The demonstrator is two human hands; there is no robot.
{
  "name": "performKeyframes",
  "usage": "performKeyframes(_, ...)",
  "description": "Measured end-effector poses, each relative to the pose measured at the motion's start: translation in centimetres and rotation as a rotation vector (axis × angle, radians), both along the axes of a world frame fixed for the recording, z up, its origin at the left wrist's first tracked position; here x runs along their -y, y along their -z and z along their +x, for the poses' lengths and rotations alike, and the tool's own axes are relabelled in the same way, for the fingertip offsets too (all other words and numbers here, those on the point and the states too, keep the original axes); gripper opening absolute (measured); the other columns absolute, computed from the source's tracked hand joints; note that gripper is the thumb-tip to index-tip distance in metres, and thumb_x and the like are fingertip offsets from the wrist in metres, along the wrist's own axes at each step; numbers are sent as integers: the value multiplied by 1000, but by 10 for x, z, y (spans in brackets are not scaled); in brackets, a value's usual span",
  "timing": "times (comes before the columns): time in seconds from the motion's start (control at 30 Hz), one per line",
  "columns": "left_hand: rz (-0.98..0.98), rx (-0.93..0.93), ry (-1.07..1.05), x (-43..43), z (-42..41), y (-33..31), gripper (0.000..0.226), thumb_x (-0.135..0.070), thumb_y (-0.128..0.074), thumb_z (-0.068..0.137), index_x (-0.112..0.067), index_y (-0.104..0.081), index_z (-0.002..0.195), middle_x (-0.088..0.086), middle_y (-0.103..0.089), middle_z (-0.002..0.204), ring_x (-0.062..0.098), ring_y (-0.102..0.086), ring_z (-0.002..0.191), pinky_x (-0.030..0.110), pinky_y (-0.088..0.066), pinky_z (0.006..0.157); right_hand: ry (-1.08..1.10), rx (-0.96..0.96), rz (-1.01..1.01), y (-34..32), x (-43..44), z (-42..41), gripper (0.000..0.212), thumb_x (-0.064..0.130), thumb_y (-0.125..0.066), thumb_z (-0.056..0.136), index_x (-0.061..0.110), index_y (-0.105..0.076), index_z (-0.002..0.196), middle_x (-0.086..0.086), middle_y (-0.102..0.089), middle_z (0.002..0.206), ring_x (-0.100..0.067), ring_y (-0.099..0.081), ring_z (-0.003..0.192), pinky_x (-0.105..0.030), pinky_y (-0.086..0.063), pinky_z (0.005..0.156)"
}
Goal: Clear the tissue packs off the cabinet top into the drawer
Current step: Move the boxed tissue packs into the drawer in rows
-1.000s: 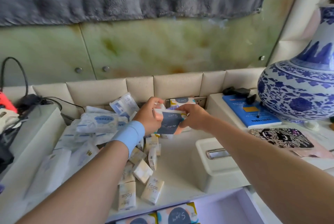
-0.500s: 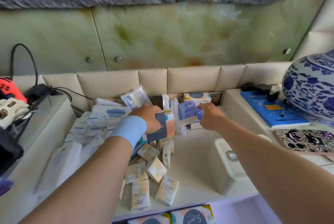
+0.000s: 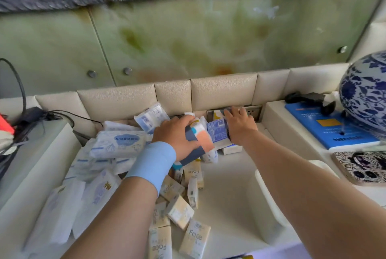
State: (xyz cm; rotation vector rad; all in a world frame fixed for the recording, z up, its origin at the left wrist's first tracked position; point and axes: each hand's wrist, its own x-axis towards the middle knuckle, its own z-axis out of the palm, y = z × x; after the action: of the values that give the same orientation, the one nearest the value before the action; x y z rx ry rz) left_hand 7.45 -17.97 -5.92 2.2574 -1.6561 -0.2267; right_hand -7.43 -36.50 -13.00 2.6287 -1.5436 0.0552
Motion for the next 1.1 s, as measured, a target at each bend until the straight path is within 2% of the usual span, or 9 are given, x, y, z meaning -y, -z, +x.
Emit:
performKeyframes(0.1, -87, -245, -32, 2, 3, -6, 53, -31, -73, 74, -38, -45, 119, -8, -57, 116, 21, -56, 106, 35, -48, 87, 46, 4, -56, -3, 7, 3, 77, 23, -61, 89, 16, -17, 153, -11, -38, 147, -32, -33, 134, -41, -40, 101)
performKeyframes(0.27, -81, -266, -101, 4, 11, -9, 48, -26, -71, 74, -29, -39, 111, -4, -53, 99, 20, -55, 88, 31, -43, 67, 40, -113, -189, -6, 5, -4, 45, 31, -60, 89, 15, -50, 130, -9, -51, 126, -27, -44, 115, -35, -40, 94)
performKeyframes(0.43, 82, -66, -75, -10, 9, -18, 72, -34, -66, 69, -49, -29, 129, 2, -53, 115, 29, -57, 99, 38, -53, 80, 83, 8, -217, -40, -15, -15, 52, 47, -58, 85, 13, -53, 124, -8, -52, 121, -27, -46, 112, -36, -37, 93)
performKeyframes(0.6, 136, 12, -15, -47, 4, -47, 67, -26, -65, 78, -45, -39, 137, -4, -49, 136, 25, -53, 116, 36, -48, 94, 121, 346, -98, -86, -66, -24, 46, 28, -56, 82, 15, -42, 123, -10, -57, 115, -34, -59, 104, -41, -41, 86)
performKeyframes(0.73, 129, 52, -72, -95, 8, -64, 56, -26, -66, 78, -39, -46, 128, 0, -45, 136, 27, -54, 112, 34, -46, 92, 19, 534, 32, -113, -122, -36, 63, 19, -50, 84, 39, -28, 140, -11, -39, 131, -37, -62, 83, -40, -54, 71)
performKeyframes(0.8, 93, -24, -112, -122, 8, -73, 53, -29, -73, 76, -34, -49, 123, -1, -51, 128, 25, -56, 106, 31, -45, 88, -31, 530, 60, -123, -149, -44, 49, 19, -47, 88, 42, -41, 131, -8, -25, 150, -36, -64, 86, -38, -55, 67)
performKeyframes(0.87, 81, -77, -156, -149, 2, -81, 57, -37, -78, 71, -33, -50, 120, -4, -58, 120, 23, -58, 104, 30, -46, 86, -68, 495, 106, -127, -174, -54, 37, 21, -44, 92, 42, -55, 121, 0, -17, 158, -31, -66, 99, -36, -55, 76)
performKeyframes(1.0, 89, -76, -188, -193, -26, -85, 57, -36, -74, 70, -33, -49, 122, -1, -59, 118, 24, -58, 102, 33, -50, 87, -93, 481, 273, -132, -223, -74, 33, 23, -43, 95, 42, -69, 107, 9, -26, 159, -14, -52, 128, -28, -47, 95)
performKeyframes(1.1, 98, -142, -154, -226, -54, -75, 44, -27, -68, 73, -31, -48, 112, -2, -61, 108, 22, -58, 94, 30, -49, 77, -90, 570, 387, -135, -262, -88, 29, 20, -48, 94, 31, -72, 105, 4, -42, 149, -15, -53, 123, -23, -44, 95)
